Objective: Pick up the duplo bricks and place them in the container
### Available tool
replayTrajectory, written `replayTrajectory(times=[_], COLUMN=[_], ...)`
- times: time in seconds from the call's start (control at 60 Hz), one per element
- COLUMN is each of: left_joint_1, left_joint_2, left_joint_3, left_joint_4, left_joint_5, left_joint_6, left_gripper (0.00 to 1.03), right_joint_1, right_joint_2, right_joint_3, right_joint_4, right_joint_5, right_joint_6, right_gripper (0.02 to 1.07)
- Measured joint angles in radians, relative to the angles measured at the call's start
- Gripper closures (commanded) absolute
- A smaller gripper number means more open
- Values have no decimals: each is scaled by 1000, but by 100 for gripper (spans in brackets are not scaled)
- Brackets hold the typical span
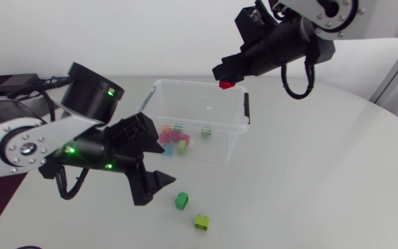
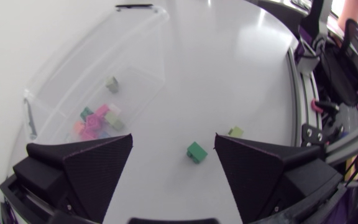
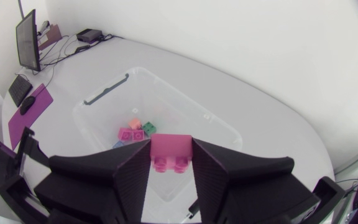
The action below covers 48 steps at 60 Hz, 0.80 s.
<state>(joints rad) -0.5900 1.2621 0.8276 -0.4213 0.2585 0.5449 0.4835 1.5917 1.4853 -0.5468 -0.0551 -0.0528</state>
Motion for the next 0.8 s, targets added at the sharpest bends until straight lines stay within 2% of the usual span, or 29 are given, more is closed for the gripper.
replayTrajectory(times=[0.033, 0.083, 0.1, 0.117, 0.15, 0.167, 0.183, 0.333, 0.5, 0.8], left_joint_1=[-4, -7, -7, -7, -3, -1, 1, 34, 40, 18], left_joint_2=[19, 58, 75, 86, 116, 127, 139, 230, 309, 462], left_joint_3=[-10, -20, -22, -23, -23, -23, -23, -5, 70, 146], left_joint_4=[2, 3, 3, 4, 4, 4, 3, -41, -91, -128], left_joint_5=[0, 6, 13, 19, 36, 41, 48, 82, 108, 125], left_joint_6=[37, 105, 135, 153, 206, 224, 249, 431, 583, 717], left_gripper=[11, 11, 11, 11, 11, 11, 11, 11, 12, 15], right_joint_1=[0, 0, 1, 2, 4, 6, 7, 24, 59, 58], right_joint_2=[14, 40, 49, 56, 72, 77, 83, 96, -79, -369], right_joint_3=[0, 0, 0, 0, 0, 0, 0, 0, -122, -440], right_joint_4=[24, 63, 74, 82, 96, 100, 103, 102, 101, 177], right_joint_5=[0, 4, 6, 8, 18, 25, 27, 34, 34, 37], right_joint_6=[0, 0, 0, 0, 0, 0, 0, -13, -60, -60], right_gripper=[70, 47, 44, 34, 27, 18, 15, 11, 8, 7])
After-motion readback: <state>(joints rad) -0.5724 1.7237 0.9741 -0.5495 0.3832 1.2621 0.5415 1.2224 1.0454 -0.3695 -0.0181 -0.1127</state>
